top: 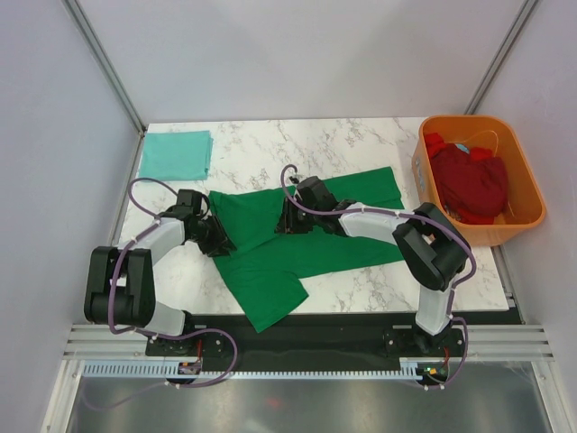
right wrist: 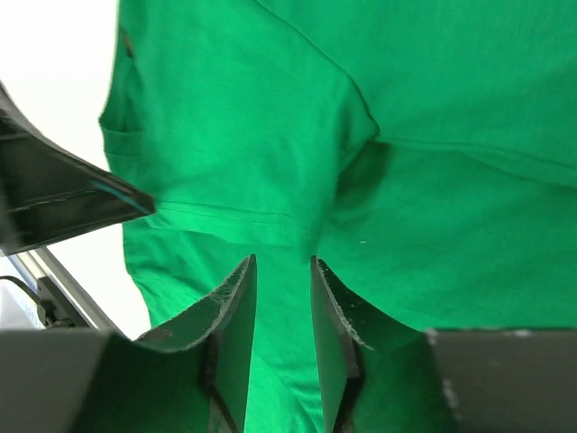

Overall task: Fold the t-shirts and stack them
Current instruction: Fold the tshirt

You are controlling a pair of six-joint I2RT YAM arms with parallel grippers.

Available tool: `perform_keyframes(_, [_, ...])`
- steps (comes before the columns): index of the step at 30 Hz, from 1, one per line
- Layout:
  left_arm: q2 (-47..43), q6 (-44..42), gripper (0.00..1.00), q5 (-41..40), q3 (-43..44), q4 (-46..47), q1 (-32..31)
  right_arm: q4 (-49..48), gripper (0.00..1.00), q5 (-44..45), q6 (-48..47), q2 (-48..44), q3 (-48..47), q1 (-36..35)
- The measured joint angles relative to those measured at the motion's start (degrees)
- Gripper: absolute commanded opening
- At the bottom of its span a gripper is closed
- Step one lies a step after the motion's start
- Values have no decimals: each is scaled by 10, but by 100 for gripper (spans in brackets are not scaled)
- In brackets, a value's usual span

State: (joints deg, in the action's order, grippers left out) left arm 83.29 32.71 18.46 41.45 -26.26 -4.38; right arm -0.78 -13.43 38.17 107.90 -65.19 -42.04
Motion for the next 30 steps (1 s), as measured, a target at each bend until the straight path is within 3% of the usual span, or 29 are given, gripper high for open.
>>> perform_keyframes(8, [4, 2, 20, -3, 0, 2, 0, 2, 41, 29, -13, -26, 2, -1])
perform_keyframes(12, [4, 3, 2, -3, 0, 3, 0, -7, 42, 33, 0, -26, 9, -1])
perform_keyframes(21, [4, 5, 2, -3, 0, 3, -3, -47, 43, 30, 40, 18, 20, -2])
perform_keyframes(22, [3, 5, 2, -2, 0, 3, -3, -49, 42, 30, 43, 22, 20, -2])
perform_keyframes(26, [-2, 10, 2, 0, 0, 2, -6, -53, 11, 31, 50, 28, 20, -2])
perform_keyframes(28, [-11, 15, 2, 1, 0, 3, -9, -57, 2, 32, 51, 28, 20, -2])
perform_keyframes(30, [-24, 21, 2, 2, 0, 3, -13, -55, 0, 35, 50, 28, 19, -2])
